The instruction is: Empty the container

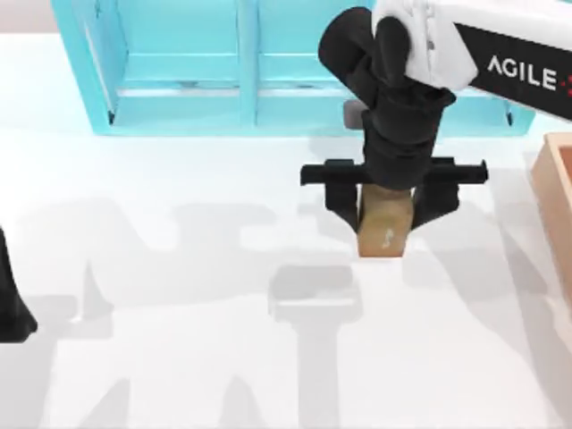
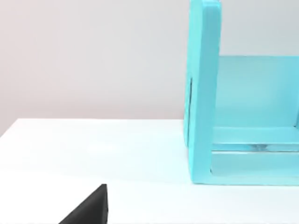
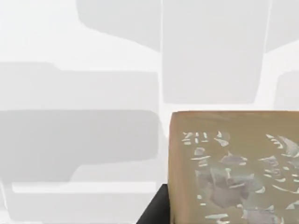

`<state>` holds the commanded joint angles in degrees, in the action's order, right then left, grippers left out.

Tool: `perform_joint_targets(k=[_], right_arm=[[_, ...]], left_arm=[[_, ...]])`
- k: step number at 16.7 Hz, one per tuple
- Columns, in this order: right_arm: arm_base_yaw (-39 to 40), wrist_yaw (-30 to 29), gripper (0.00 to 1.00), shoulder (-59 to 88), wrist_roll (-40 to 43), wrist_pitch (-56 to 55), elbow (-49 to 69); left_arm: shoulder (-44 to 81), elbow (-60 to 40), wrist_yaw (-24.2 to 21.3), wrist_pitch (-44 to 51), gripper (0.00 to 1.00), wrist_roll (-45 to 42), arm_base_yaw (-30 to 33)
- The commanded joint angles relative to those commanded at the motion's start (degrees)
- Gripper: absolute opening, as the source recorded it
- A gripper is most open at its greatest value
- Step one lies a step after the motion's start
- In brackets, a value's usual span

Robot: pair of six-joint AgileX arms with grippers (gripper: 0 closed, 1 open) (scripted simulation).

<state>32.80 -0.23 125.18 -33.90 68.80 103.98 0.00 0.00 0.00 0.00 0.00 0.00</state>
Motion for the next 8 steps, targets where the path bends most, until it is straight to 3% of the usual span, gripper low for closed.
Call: perform_joint_targets(k=[8], right_arm=[[0.42,0.09,0.0,0.82,-0.53,-2.47,-1.97]], left_arm=[[0.0,0.0,0.0,0.0,1.0,0.0,0.0]])
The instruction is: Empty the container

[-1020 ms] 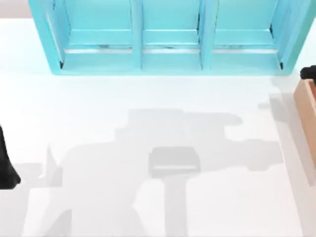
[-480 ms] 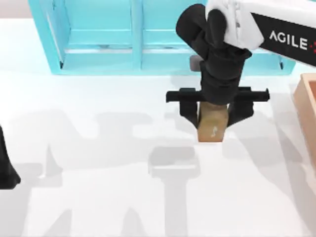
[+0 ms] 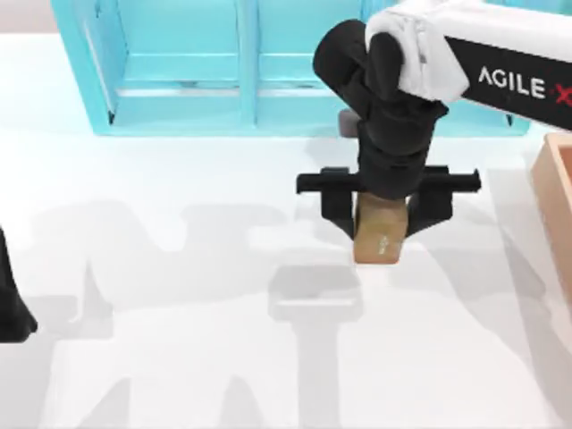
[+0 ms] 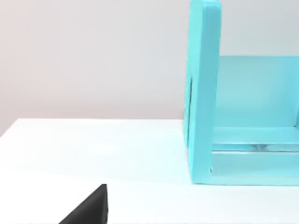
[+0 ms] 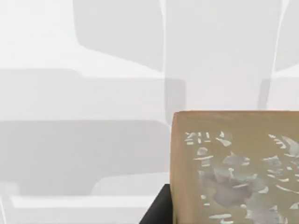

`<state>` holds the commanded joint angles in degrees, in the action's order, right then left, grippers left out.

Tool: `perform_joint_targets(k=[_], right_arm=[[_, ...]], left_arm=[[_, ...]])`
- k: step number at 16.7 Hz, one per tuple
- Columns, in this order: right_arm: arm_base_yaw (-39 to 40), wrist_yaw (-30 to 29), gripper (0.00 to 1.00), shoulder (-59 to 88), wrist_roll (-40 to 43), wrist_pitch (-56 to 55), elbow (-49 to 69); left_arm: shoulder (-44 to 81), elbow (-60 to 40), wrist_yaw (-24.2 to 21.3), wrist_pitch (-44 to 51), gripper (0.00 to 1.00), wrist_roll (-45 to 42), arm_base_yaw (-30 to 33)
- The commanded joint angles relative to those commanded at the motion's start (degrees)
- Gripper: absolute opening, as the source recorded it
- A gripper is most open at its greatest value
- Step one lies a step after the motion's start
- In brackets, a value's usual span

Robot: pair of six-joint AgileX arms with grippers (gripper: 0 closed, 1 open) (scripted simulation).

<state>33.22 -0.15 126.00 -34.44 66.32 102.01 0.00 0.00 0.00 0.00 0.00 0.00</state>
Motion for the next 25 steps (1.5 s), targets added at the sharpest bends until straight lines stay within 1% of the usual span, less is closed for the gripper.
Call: perform_joint_targets(k=[4,8,21,22,25], right_arm=[[0.16,-0.11,0.0,1.65,-0.07,-6.4,-4.24],[0.16,-0.11,0.0,1.75,-0.07,-6.69,-4.51],[0.16,-0.11,0.98,1.75,-0.07,-6.69,-4.51],[0.16,-0.11,1.0,1.75,-0.07,-6.69,-4.51],[0.16,-0.11,1.0,1.75,-0.07,-6.69,-4.51]], left_arm=[[0.0,0.0,0.0,0.0,1.0,0.0,0.0],[0.0,0.0,0.0,0.0,1.0,0.0,0.0],[0.0,0.0,0.0,0.0,1.0,0.0,0.0],[0.0,0.0,0.0,0.0,1.0,0.0,0.0],[0.0,0.0,0.0,0.0,1.0,0.0,0.0]])
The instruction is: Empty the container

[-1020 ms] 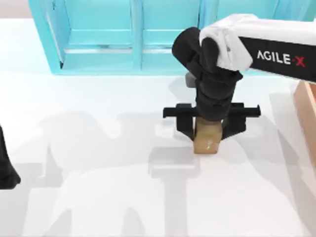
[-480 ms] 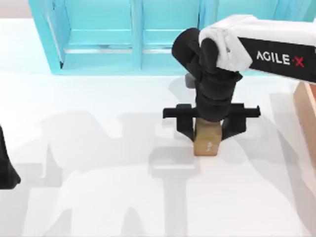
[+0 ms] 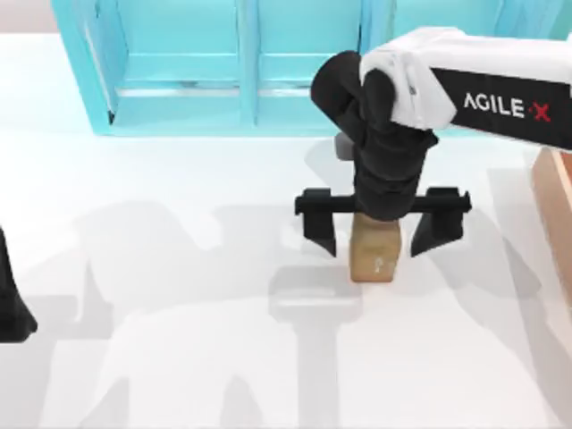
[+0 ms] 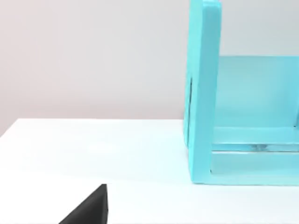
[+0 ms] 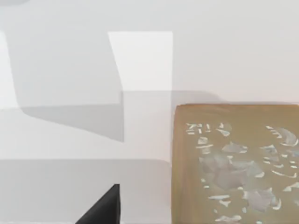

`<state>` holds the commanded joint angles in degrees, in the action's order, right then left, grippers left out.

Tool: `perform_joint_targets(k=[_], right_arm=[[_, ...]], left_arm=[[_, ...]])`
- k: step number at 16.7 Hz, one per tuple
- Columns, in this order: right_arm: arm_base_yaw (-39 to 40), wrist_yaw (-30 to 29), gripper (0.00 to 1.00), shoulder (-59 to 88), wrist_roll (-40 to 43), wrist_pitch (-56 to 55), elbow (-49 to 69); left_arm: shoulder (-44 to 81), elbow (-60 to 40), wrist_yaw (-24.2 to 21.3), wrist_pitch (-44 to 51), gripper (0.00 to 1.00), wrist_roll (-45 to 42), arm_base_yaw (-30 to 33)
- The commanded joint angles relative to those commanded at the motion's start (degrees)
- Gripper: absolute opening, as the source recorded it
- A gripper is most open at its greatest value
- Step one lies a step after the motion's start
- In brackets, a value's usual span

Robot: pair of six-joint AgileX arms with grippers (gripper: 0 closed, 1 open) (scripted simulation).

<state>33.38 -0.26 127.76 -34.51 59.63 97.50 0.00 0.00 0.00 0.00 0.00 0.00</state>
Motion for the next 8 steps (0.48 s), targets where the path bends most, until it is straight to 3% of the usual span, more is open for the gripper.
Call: perform_joint_targets(k=[8], right_arm=[[-0.05,0.02,1.0,-0.26,-0.03,2.37,2.3]], left_arm=[[0.0,0.0,0.0,0.0,1.0,0.0,0.0]])
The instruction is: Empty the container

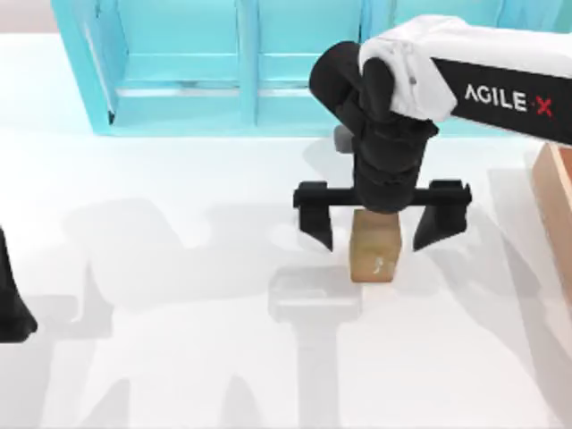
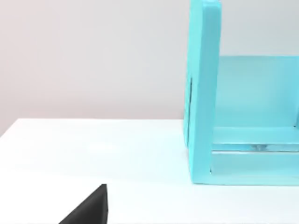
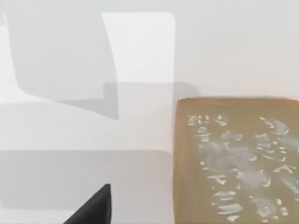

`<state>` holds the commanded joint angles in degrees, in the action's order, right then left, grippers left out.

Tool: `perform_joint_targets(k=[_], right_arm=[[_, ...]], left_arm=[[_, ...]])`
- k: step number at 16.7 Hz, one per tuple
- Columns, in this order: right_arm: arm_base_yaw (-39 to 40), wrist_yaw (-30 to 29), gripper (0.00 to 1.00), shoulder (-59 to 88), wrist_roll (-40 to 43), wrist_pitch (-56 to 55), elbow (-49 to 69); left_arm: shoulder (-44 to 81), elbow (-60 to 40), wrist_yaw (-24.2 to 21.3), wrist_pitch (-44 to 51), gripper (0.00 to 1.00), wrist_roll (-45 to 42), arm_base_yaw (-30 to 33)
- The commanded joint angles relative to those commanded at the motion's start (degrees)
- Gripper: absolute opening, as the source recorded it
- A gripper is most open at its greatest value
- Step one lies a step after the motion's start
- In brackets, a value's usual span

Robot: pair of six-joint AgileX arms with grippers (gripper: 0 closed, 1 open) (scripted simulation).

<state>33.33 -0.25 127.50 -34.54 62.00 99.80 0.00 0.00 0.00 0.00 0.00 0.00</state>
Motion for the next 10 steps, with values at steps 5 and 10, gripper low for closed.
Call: perform_joint_targets(k=[5,10], right_arm=[[-0.05,-0.02,1.0,-1.93,0.12,12.01,9.41],[-0.15,0.01,1.0,-2.58,0.17,14.24,11.49]], left_arm=[[0.0,0.0,0.0,0.0,1.0,0.0,0.0],[0.0,0.0,0.0,0.0,1.0,0.0,0.0]])
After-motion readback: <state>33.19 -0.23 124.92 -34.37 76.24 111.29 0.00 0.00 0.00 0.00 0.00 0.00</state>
